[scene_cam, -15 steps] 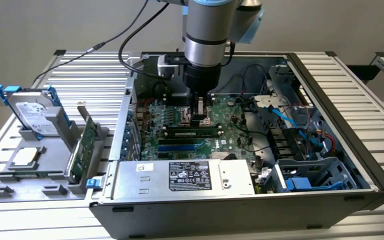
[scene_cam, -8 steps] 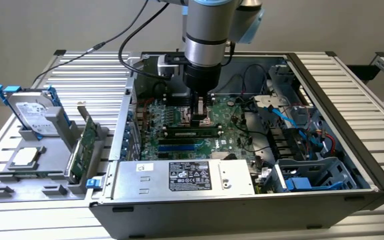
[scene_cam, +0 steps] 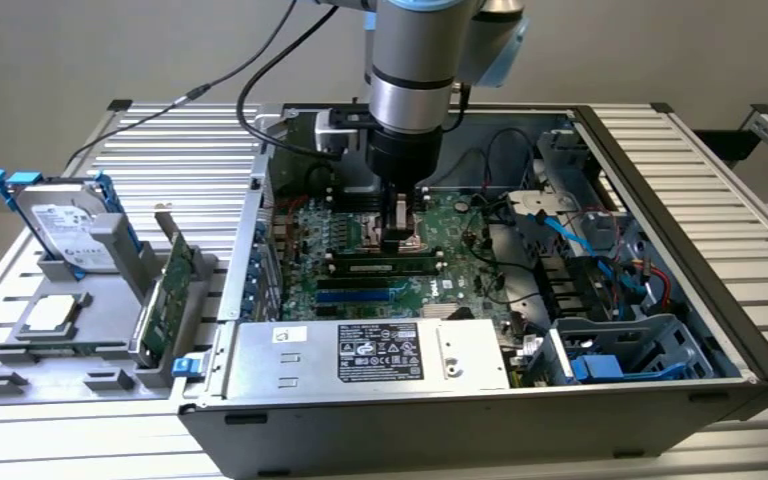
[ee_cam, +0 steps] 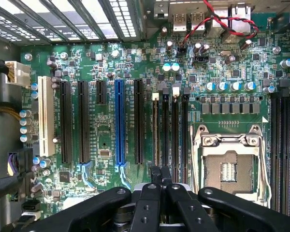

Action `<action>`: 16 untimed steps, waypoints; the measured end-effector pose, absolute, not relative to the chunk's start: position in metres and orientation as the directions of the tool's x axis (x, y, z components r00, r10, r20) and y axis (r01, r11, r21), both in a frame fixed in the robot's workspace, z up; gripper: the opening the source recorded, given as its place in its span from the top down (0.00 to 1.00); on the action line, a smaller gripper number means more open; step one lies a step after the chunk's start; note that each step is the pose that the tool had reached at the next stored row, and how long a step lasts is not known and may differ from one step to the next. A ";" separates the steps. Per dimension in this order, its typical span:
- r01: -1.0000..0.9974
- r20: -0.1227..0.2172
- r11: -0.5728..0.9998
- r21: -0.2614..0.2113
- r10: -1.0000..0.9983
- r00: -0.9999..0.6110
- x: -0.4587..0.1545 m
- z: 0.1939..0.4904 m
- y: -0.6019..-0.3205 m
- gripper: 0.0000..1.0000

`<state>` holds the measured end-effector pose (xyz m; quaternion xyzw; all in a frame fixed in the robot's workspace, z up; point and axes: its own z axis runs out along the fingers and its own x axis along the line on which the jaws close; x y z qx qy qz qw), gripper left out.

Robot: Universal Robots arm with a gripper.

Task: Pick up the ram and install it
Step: 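Press down the ram until it locks into place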

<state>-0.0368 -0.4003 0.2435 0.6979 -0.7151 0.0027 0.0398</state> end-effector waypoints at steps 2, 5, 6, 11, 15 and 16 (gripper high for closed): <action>-0.998 0.057 0.028 0.052 -0.998 -0.025 -0.037 0.248 -0.402 0.89; -0.997 0.057 0.052 0.052 -0.997 -0.049 -0.037 0.249 -0.403 0.89; -0.996 0.057 0.066 0.052 -0.996 -0.063 -0.037 0.249 -0.403 0.89; -0.988 0.057 0.142 0.052 -0.989 -0.139 -0.037 0.249 -0.403 0.89; -0.978 0.057 0.202 0.052 -0.978 -0.199 -0.037 0.249 -0.403 0.89; -0.975 0.057 0.217 0.052 -0.975 -0.214 -0.037 0.249 -0.403 0.89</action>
